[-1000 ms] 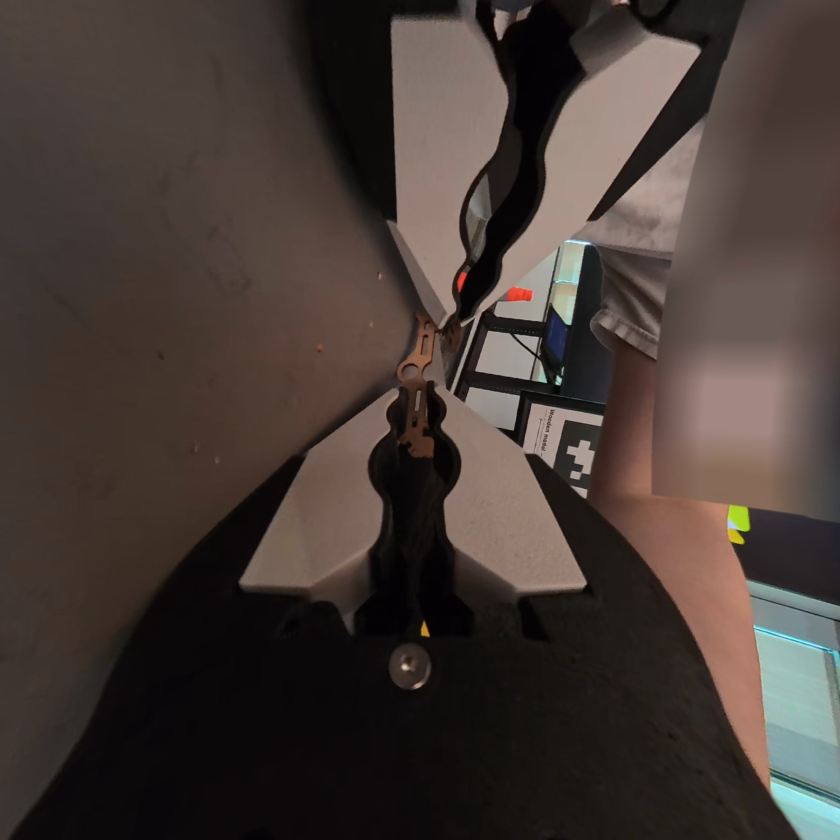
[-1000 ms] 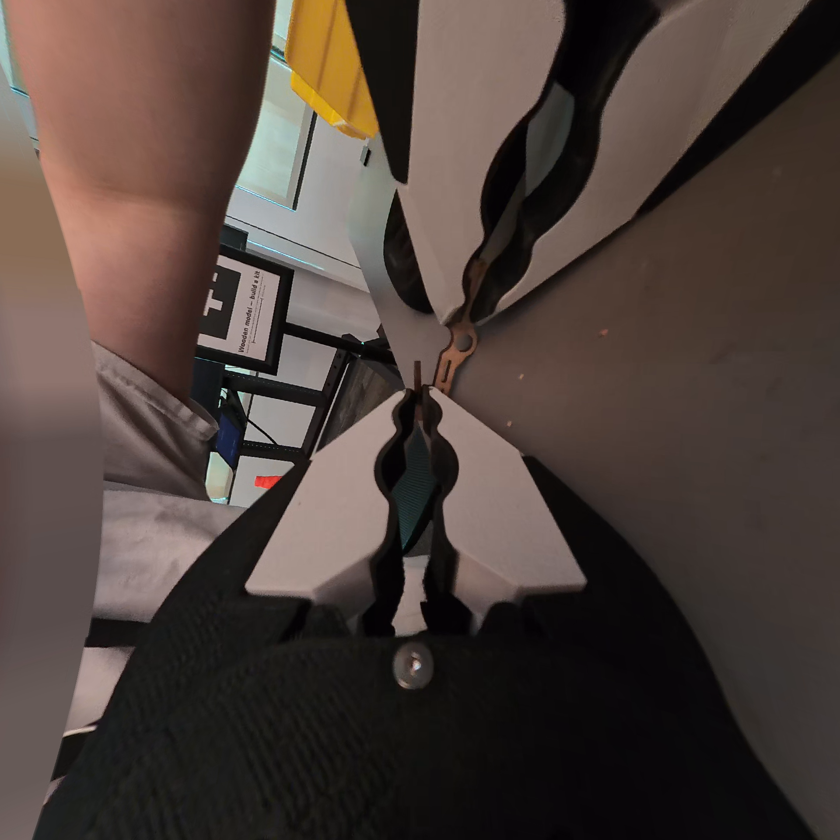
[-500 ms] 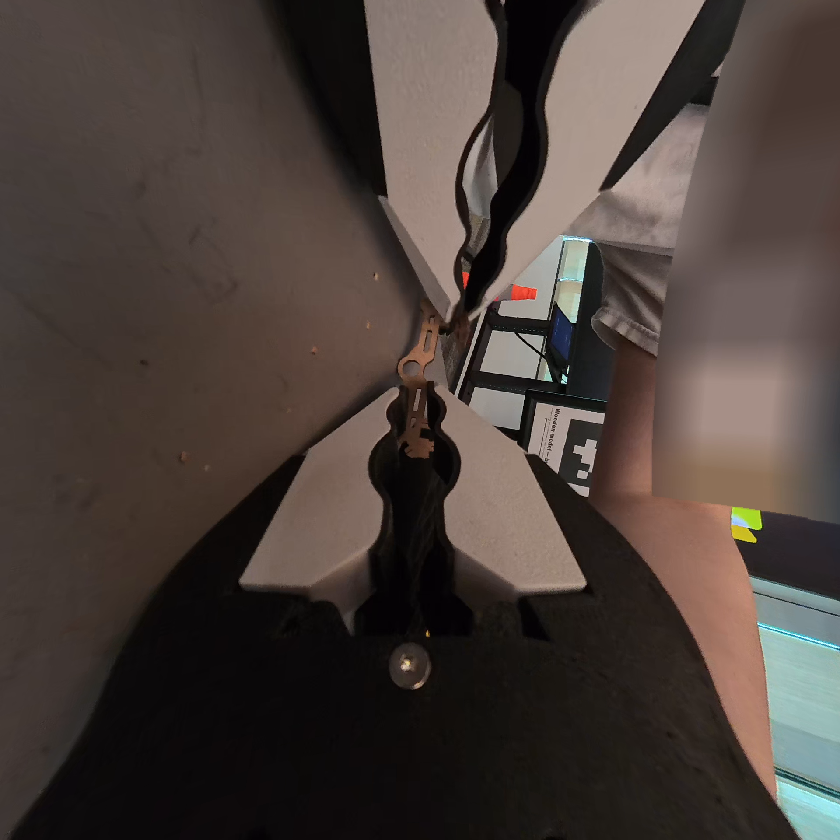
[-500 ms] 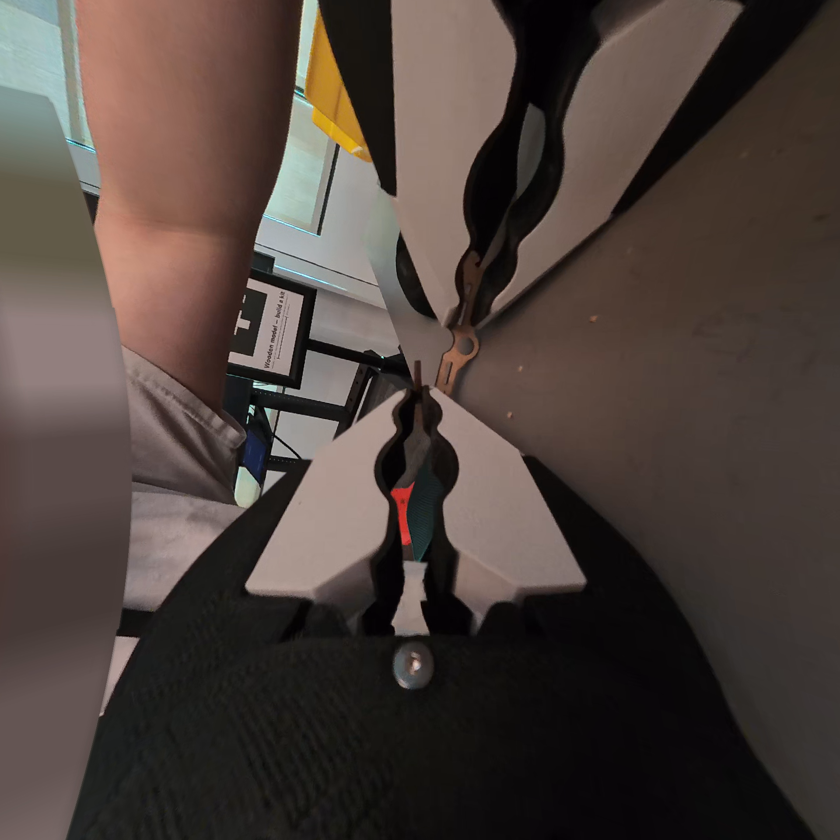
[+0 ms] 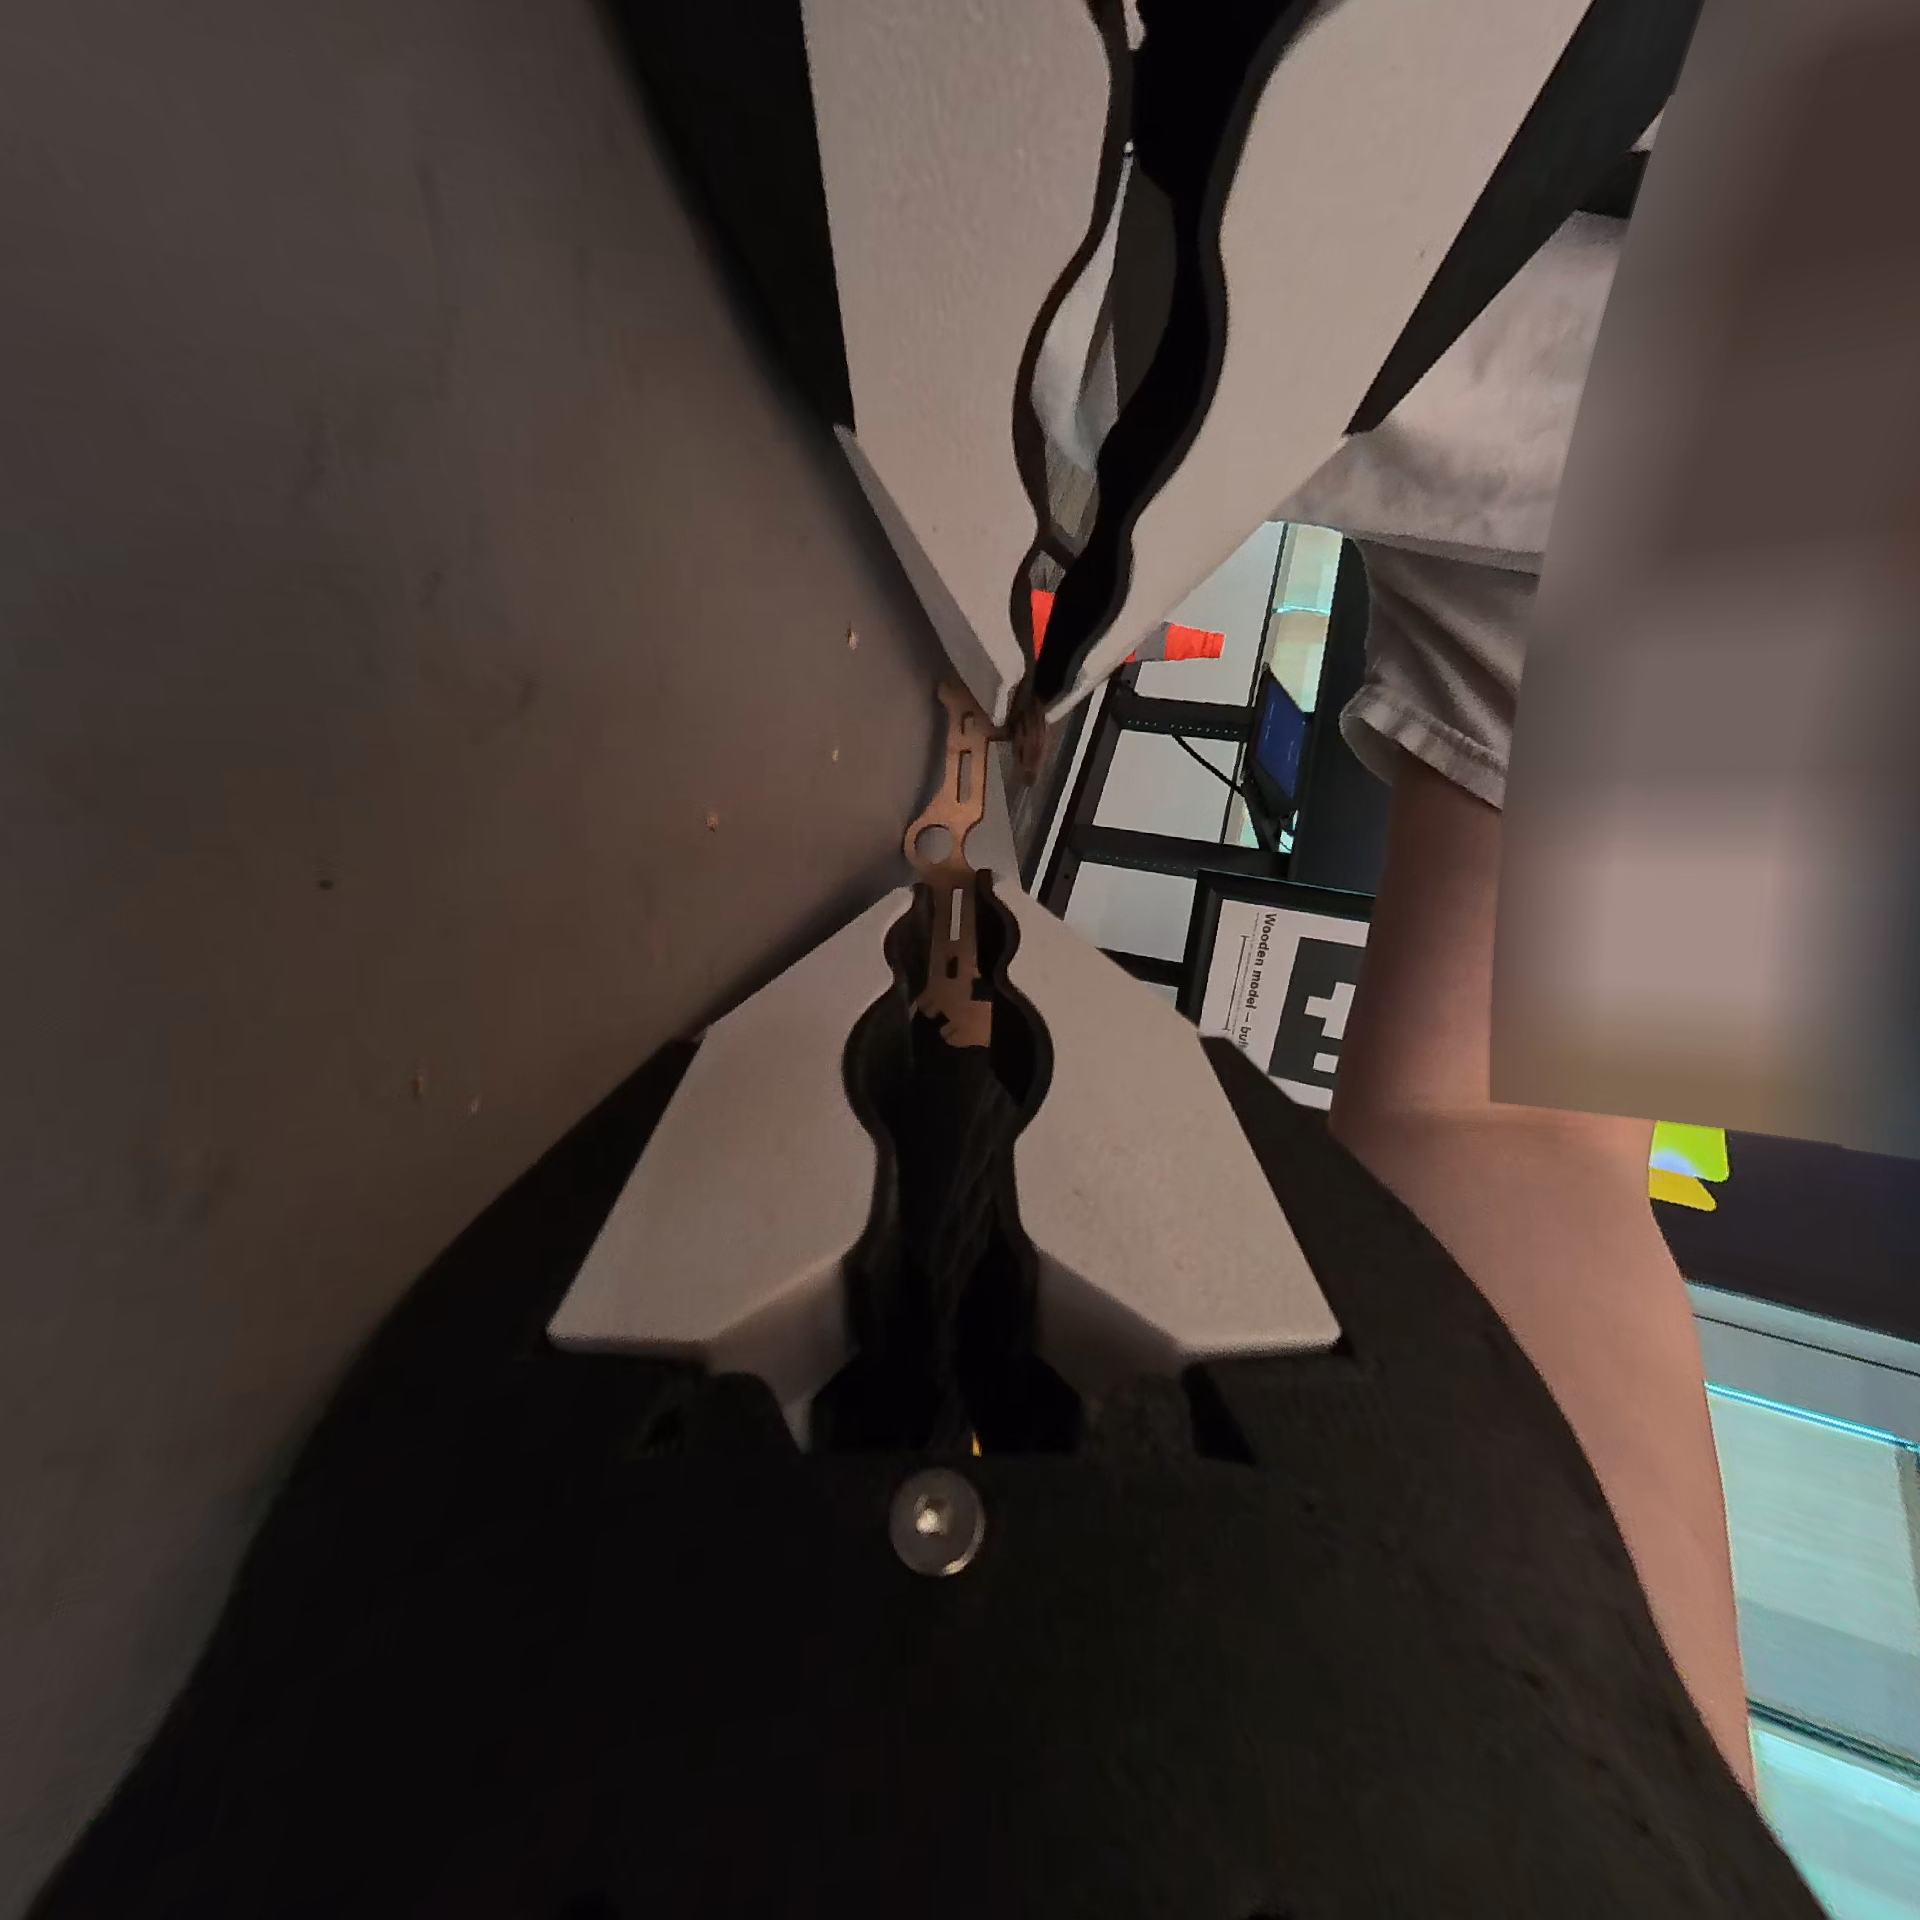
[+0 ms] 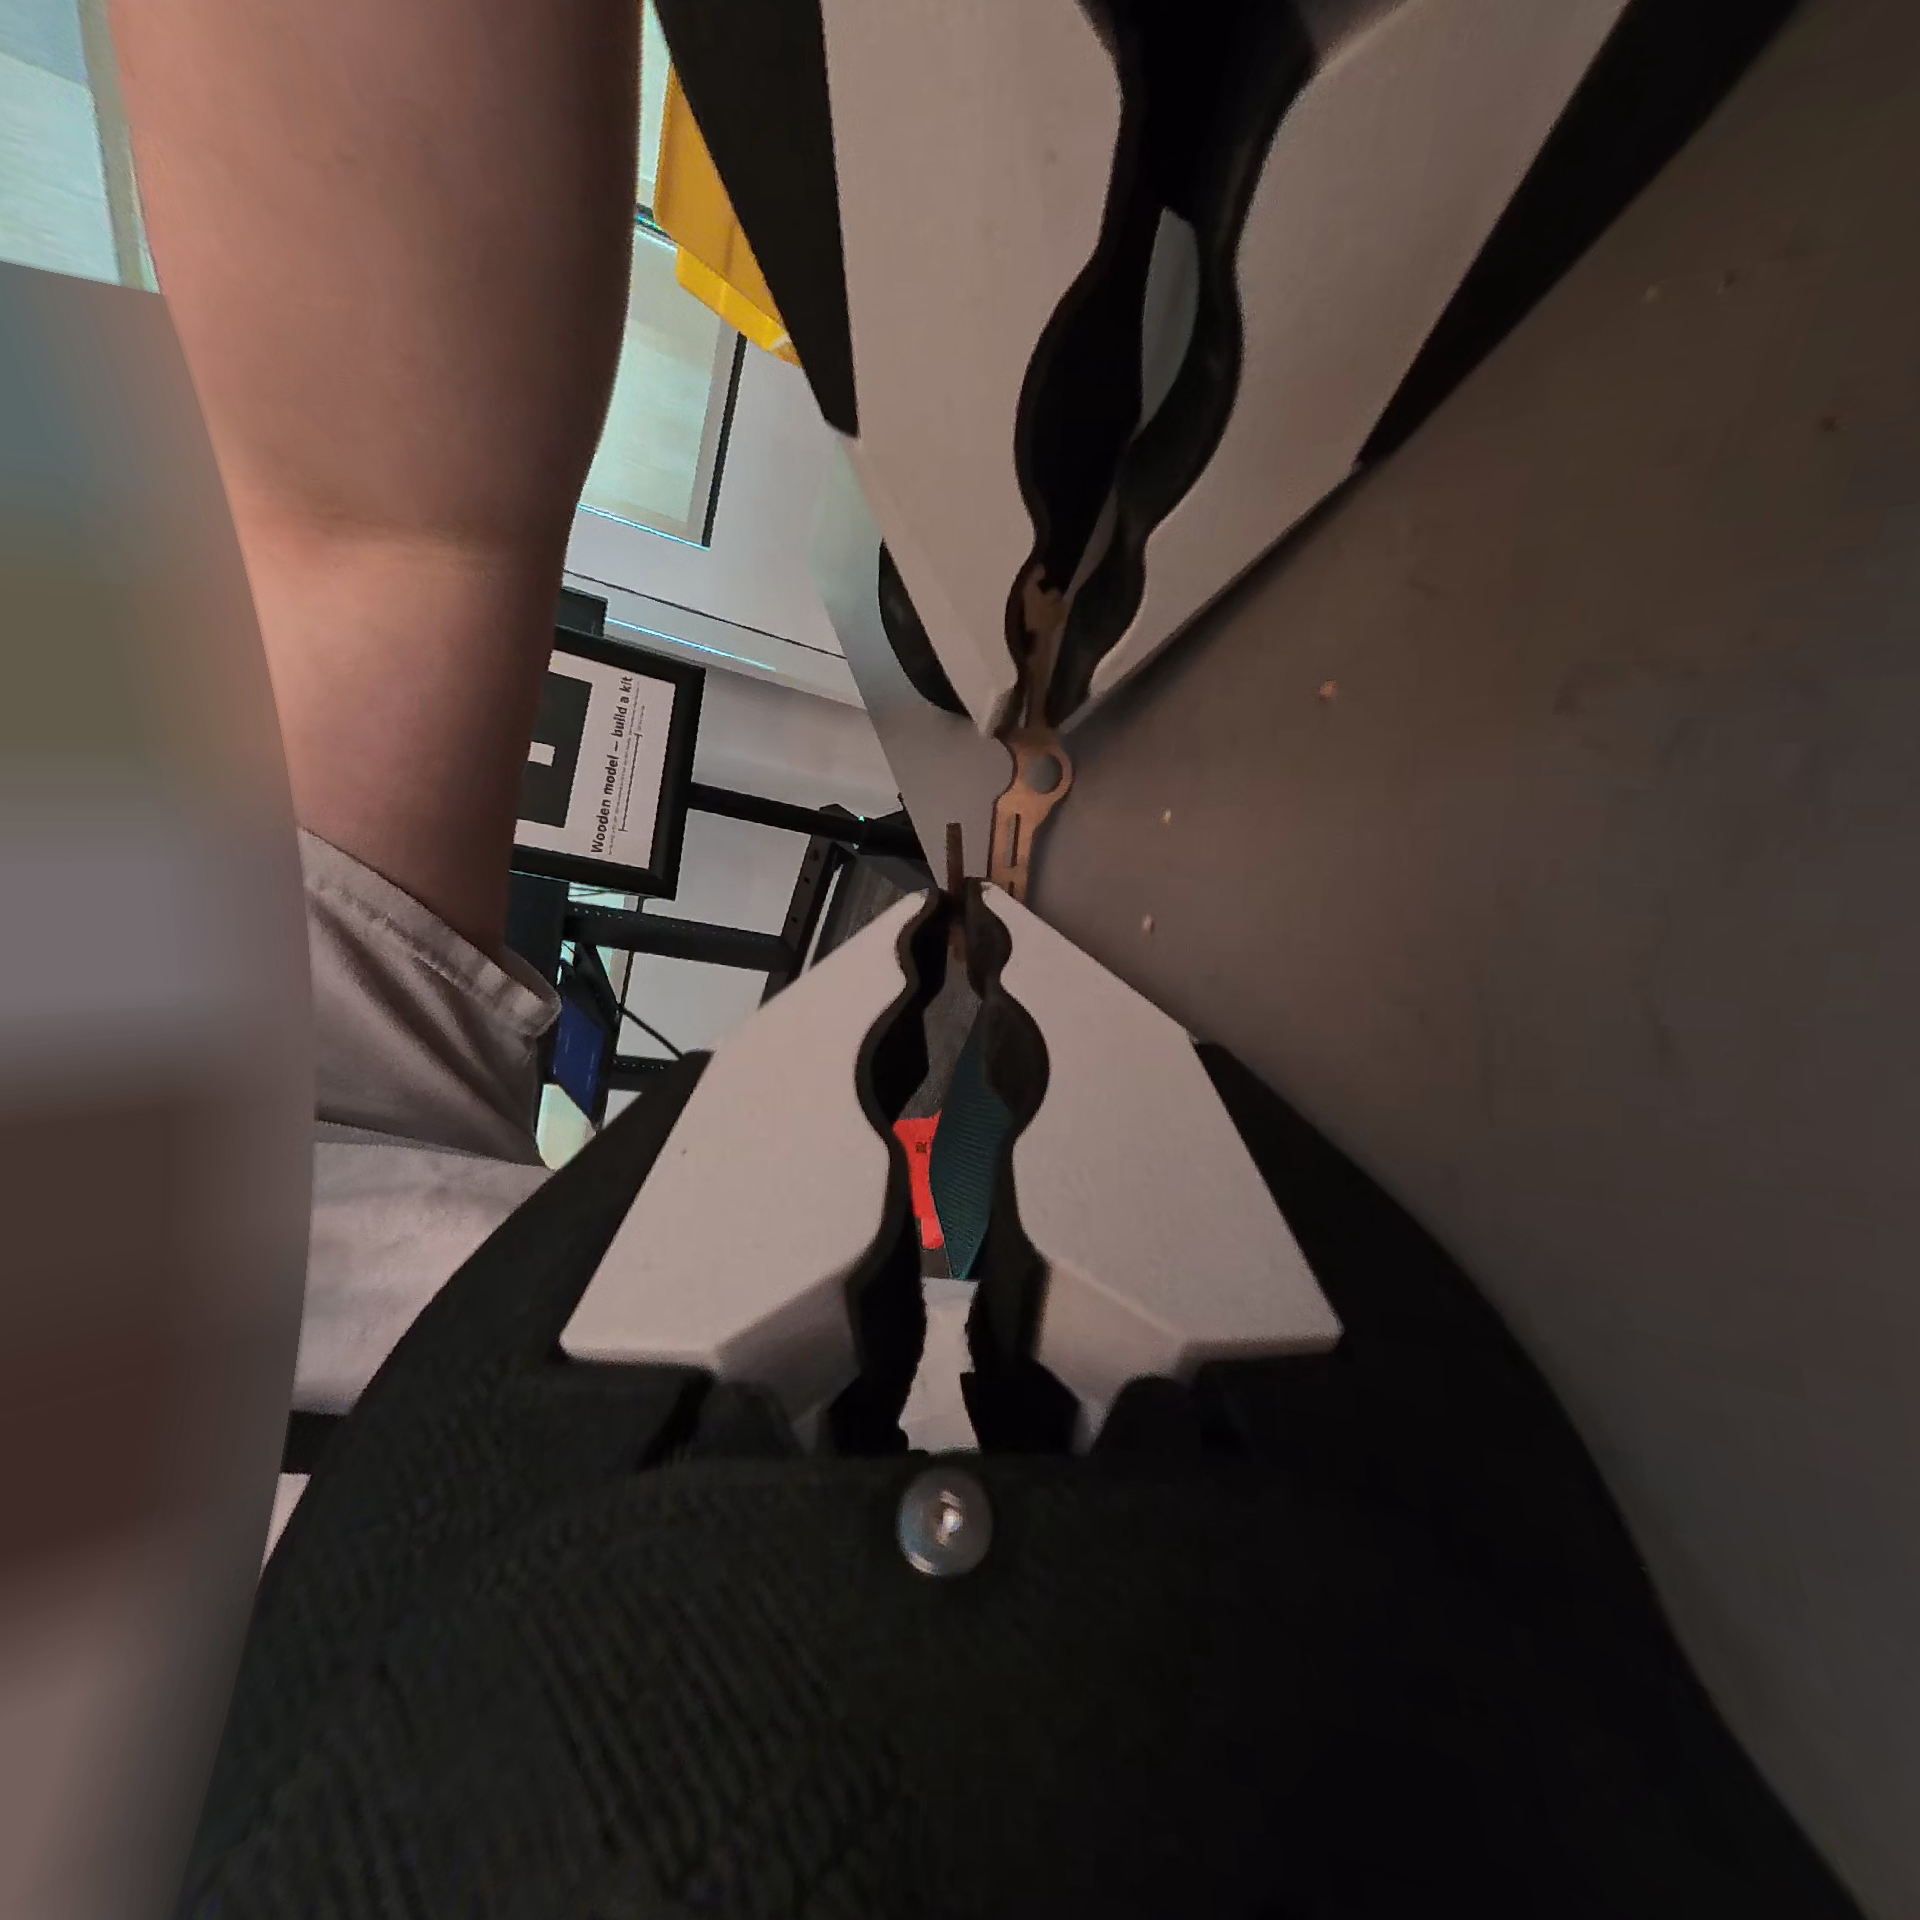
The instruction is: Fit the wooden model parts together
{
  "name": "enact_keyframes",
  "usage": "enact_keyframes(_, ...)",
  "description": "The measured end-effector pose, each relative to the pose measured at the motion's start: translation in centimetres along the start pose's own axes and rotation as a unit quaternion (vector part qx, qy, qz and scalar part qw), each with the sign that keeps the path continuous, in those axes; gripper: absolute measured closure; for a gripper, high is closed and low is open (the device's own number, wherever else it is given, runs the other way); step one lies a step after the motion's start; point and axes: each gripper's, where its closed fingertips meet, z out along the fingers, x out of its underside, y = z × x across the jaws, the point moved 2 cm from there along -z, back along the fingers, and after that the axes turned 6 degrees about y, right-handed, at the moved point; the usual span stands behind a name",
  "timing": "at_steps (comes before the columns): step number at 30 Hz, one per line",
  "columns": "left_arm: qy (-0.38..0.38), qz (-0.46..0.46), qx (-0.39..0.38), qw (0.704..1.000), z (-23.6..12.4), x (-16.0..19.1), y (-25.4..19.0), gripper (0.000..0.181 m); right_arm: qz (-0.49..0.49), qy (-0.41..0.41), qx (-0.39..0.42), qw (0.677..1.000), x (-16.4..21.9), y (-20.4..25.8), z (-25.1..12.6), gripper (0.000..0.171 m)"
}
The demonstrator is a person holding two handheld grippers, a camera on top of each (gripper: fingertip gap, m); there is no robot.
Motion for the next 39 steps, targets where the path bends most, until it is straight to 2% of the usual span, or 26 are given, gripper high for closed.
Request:
enact_keyframes(5,0.007,0.002,-0.004,1.0,0.0,0.0,0.1,0.175,-0.001,-0.018,-0.025,1.0,-0.4,0.4,-0.3,0.17)
enact_keyframes(20,0.006,0.008,-0.004,1.0,-0.1,-0.2,0.1,0.175,-0.052,-0.004,0.01,0.999,-0.1,0.2,-0.2,0.169)
enact_keyframes(39,0.005,0.03,-0.001,1.0,0.1,-0.2,-0.1,0.175,-0.002,-0.037,-0.03,0.999,0.4,1.0,0.3,0.169)
